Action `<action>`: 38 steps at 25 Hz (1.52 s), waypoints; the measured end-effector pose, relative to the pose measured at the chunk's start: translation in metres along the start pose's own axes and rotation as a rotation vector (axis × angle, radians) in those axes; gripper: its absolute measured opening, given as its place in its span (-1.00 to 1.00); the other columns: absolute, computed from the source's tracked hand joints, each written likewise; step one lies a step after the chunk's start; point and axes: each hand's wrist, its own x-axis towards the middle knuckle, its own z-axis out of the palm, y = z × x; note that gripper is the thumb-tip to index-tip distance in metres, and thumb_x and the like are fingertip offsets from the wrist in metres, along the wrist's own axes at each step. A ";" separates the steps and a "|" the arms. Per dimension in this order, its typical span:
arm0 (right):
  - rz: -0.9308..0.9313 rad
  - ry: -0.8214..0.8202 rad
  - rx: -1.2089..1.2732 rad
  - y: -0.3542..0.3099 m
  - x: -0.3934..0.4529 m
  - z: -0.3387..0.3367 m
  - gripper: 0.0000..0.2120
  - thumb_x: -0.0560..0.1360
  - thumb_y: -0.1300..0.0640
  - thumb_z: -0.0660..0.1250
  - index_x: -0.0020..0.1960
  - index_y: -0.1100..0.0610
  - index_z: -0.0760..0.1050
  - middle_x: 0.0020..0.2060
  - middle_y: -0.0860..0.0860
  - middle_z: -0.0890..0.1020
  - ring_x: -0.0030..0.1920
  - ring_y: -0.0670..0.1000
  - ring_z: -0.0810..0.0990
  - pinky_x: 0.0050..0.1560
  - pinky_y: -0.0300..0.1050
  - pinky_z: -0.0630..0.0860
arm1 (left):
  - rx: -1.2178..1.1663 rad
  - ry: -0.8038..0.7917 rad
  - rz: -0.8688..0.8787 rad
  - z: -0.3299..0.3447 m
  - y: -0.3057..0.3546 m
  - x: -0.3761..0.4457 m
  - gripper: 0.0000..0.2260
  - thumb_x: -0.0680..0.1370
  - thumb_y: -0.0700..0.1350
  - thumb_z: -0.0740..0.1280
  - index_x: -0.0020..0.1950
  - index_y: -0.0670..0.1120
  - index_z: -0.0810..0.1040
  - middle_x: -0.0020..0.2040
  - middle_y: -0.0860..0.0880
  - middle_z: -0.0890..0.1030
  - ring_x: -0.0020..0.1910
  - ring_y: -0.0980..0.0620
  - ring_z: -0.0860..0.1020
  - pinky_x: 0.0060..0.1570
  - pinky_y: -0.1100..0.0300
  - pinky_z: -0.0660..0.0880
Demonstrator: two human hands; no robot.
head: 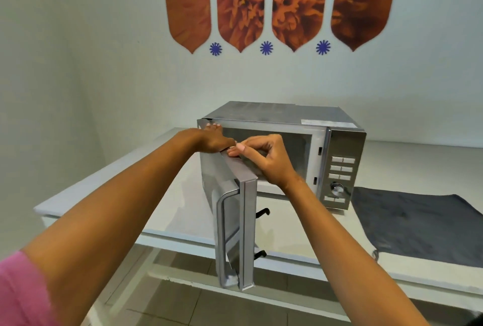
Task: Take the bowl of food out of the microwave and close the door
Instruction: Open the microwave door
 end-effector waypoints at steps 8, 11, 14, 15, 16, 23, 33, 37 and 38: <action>-0.306 0.024 -0.088 0.003 0.003 0.067 -0.84 0.54 0.23 0.36 -0.05 0.25 0.72 -0.09 0.09 0.75 -0.02 -0.06 0.72 0.04 -0.13 0.61 | -0.016 -0.062 0.123 -0.014 -0.041 -0.040 -0.42 0.67 0.14 -0.03 0.60 -0.07 -0.13 0.60 -0.04 -0.15 0.56 -0.02 -0.20 0.50 -0.01 -0.21; -0.326 0.008 -0.098 0.002 0.007 0.090 -0.85 0.52 0.27 0.37 -0.01 0.24 0.71 -0.04 0.08 0.75 0.02 -0.03 0.71 0.05 -0.04 0.63 | 0.006 -0.107 0.060 -0.027 -0.052 -0.044 -0.43 0.67 0.15 -0.01 0.60 -0.08 -0.05 0.60 -0.06 0.01 0.57 -0.04 0.01 0.51 0.04 -0.03; -0.328 -0.029 -0.120 0.001 0.010 0.110 -0.80 0.50 0.29 0.35 0.06 0.22 0.70 0.02 0.09 0.73 0.08 0.00 0.69 0.11 0.00 0.62 | -0.028 -0.111 -0.048 -0.038 -0.059 -0.043 -0.48 0.67 0.14 -0.01 0.58 -0.07 0.12 0.57 -0.08 0.18 0.53 -0.09 0.16 0.49 0.00 0.10; -0.329 -0.043 -0.133 0.001 0.011 0.115 -0.77 0.49 0.31 0.34 0.09 0.21 0.69 0.05 0.09 0.73 0.11 0.00 0.68 0.14 0.00 0.61 | -0.027 -0.100 -0.075 -0.040 -0.059 -0.043 -0.48 0.67 0.15 -0.01 0.55 -0.09 0.20 0.55 -0.10 0.23 0.52 -0.11 0.21 0.48 -0.02 0.13; -0.326 -0.054 -0.147 0.001 0.012 0.120 -0.74 0.48 0.31 0.32 0.12 0.20 0.68 0.07 0.08 0.72 0.13 -0.01 0.67 0.17 0.00 0.59 | -0.023 -0.083 -0.098 -0.043 -0.061 -0.043 -0.47 0.67 0.16 -0.01 0.52 -0.14 0.29 0.53 -0.13 0.28 0.49 -0.13 0.25 0.46 -0.04 0.17; -0.350 -0.117 -0.360 -0.003 0.019 0.147 -0.58 0.49 0.23 0.16 0.29 0.12 0.59 0.21 0.02 0.66 0.26 -0.05 0.60 0.30 -0.12 0.53 | 0.147 0.050 -0.175 -0.047 -0.065 -0.039 -0.45 0.66 0.16 -0.01 0.45 -0.20 0.38 0.45 -0.18 0.41 0.40 -0.18 0.38 0.32 -0.03 0.29; -0.314 -0.095 -0.416 -0.007 0.019 0.170 -0.91 0.42 0.35 0.29 -0.17 0.23 0.56 -0.30 0.09 0.65 -0.37 -0.05 0.48 -0.36 -0.20 0.40 | 0.203 0.205 -0.269 -0.025 -0.056 -0.031 -0.53 0.62 0.14 0.10 0.32 -0.19 0.45 0.25 -0.18 0.53 0.05 -0.15 0.50 -0.03 0.06 0.40; -0.241 -0.195 -0.464 -0.002 0.015 0.171 -0.82 0.47 0.32 0.22 -0.22 0.36 0.55 -0.38 0.20 0.63 -0.45 0.09 0.52 -0.41 -0.04 0.48 | 0.286 0.300 -0.274 -0.010 -0.047 -0.033 -0.57 0.61 0.13 0.10 0.21 -0.18 0.51 0.16 -0.15 0.56 0.07 -0.16 0.53 -0.05 0.07 0.34; -0.214 -0.238 -0.486 0.000 0.014 0.171 -0.75 0.51 0.28 0.17 -0.07 0.38 0.59 -0.25 0.23 0.68 -0.32 0.16 0.62 -0.28 0.04 0.57 | 0.317 0.317 -0.266 -0.008 -0.045 -0.033 -0.58 0.61 0.13 0.09 0.17 -0.17 0.52 0.15 -0.15 0.57 0.09 -0.15 0.53 0.03 0.05 0.34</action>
